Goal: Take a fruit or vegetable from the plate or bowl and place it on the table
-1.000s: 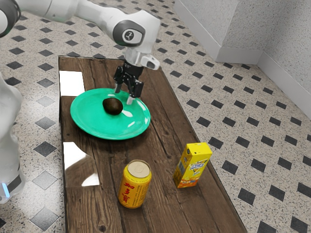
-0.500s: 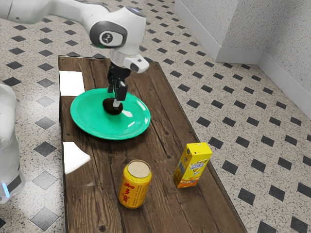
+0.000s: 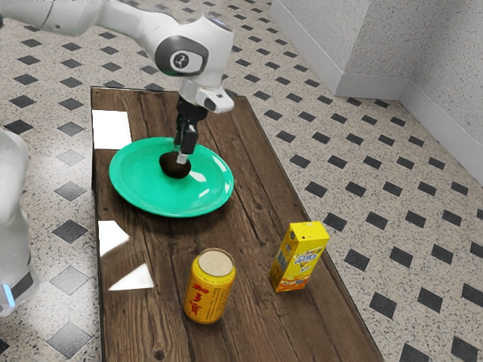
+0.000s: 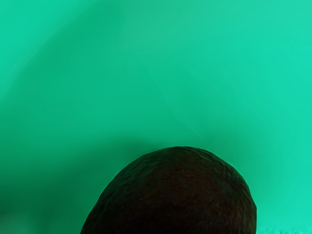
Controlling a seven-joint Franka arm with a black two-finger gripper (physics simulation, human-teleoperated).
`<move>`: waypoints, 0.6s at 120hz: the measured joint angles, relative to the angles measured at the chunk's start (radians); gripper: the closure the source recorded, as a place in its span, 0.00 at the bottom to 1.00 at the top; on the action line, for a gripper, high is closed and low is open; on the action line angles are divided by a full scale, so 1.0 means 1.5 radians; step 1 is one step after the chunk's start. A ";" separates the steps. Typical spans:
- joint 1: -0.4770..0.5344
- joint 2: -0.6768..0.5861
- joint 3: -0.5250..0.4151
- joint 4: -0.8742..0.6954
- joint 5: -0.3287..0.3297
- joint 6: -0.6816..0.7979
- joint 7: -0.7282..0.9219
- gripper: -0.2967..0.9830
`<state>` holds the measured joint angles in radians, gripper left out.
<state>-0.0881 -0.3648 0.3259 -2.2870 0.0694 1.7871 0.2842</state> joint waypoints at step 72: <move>0.002 0.032 -0.005 -0.032 0.001 0.014 0.103 0.36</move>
<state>-0.0846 -0.3164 0.3181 -2.3354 0.0709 1.8076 0.4381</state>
